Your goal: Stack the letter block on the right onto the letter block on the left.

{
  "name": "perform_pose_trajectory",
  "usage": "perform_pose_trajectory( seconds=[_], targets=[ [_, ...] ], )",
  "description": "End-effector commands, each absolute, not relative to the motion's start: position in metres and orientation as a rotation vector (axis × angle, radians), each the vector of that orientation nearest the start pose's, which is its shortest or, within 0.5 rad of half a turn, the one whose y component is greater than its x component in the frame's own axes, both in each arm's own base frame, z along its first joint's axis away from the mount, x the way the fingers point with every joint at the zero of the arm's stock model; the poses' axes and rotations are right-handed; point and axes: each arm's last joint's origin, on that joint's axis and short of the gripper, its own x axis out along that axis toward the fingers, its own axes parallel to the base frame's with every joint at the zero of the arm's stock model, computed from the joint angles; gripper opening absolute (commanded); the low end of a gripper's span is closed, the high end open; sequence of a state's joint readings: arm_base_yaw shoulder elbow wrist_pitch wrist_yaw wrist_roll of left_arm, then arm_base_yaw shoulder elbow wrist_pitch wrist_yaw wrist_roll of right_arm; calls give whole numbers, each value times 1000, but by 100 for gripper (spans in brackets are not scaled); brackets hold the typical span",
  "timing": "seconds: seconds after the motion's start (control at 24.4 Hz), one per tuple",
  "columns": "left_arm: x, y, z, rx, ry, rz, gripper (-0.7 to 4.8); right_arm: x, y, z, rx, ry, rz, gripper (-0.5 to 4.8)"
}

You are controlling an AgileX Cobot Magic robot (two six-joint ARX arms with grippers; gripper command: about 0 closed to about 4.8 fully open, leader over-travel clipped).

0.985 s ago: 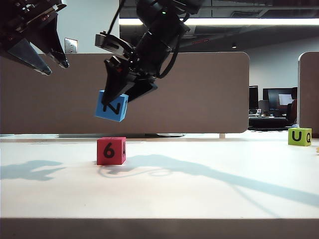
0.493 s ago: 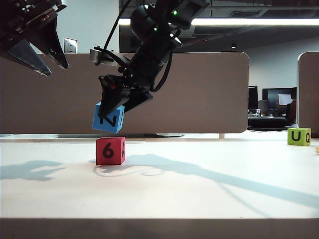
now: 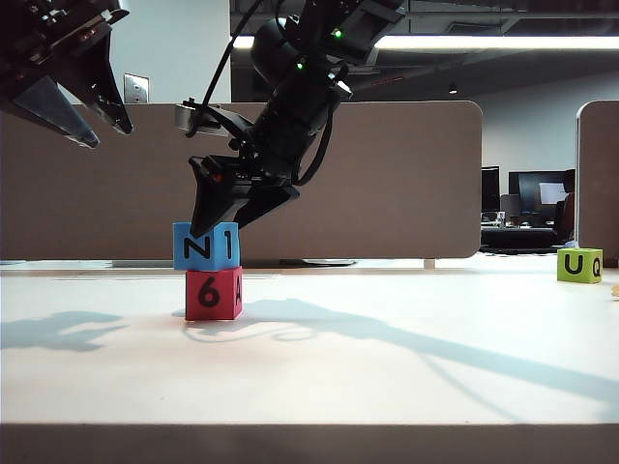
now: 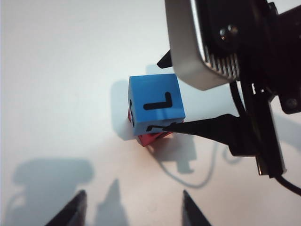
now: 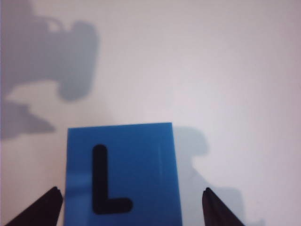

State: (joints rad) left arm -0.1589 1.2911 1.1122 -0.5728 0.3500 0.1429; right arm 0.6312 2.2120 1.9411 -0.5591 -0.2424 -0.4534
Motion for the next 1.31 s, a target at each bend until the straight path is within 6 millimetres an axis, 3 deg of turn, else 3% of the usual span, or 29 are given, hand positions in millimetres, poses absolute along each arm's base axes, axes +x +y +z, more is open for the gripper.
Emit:
perform_pose_trajectory(
  seconds=[0.04, 0.08, 0.25, 0.29, 0.33, 0.37, 0.41, 0.49, 0.57, 0.74, 0.99, 1.07, 1.15, 1.31],
  targets=[
    [263, -52, 311, 67, 701, -540, 250, 396, 298, 242, -562, 617, 1000, 458],
    [263, -52, 311, 67, 701, -540, 250, 395, 298, 244, -556, 619, 996, 479],
    [263, -52, 311, 67, 701, -540, 250, 391, 294, 266, -555, 636, 980, 479],
    [263, -52, 312, 68, 700, -540, 250, 386, 290, 286, -555, 632, 959, 477],
    [264, -52, 312, 69, 694, -541, 247, 383, 287, 294, -556, 624, 954, 444],
    [264, -52, 313, 98, 677, -551, 240, 378, 281, 313, -551, 595, 947, 327],
    [264, -52, 313, 112, 671, -555, 233, 376, 278, 321, -549, 584, 943, 277],
    [262, -52, 315, 124, 663, -559, 157, 370, 269, 337, -539, 563, 928, 178],
    [260, -51, 317, 125, 650, -558, 63, 362, 260, 352, -528, 563, 919, 112],
    [251, -50, 326, 129, 624, -553, -6, 342, 239, 378, -478, 619, 890, 10],
    [226, -42, 339, 179, 635, -428, -6, 324, 200, 392, -407, 800, 813, -6],
    [214, -39, 344, 193, 640, -389, -6, 322, 187, 389, -380, 894, 777, -6],
    [189, -34, 350, 162, 608, -352, -6, 321, 161, 376, -318, 1093, 694, -6],
    [162, -28, 342, 114, 572, -268, -6, 316, 138, 373, -275, 1125, 639, -6]
  ],
)
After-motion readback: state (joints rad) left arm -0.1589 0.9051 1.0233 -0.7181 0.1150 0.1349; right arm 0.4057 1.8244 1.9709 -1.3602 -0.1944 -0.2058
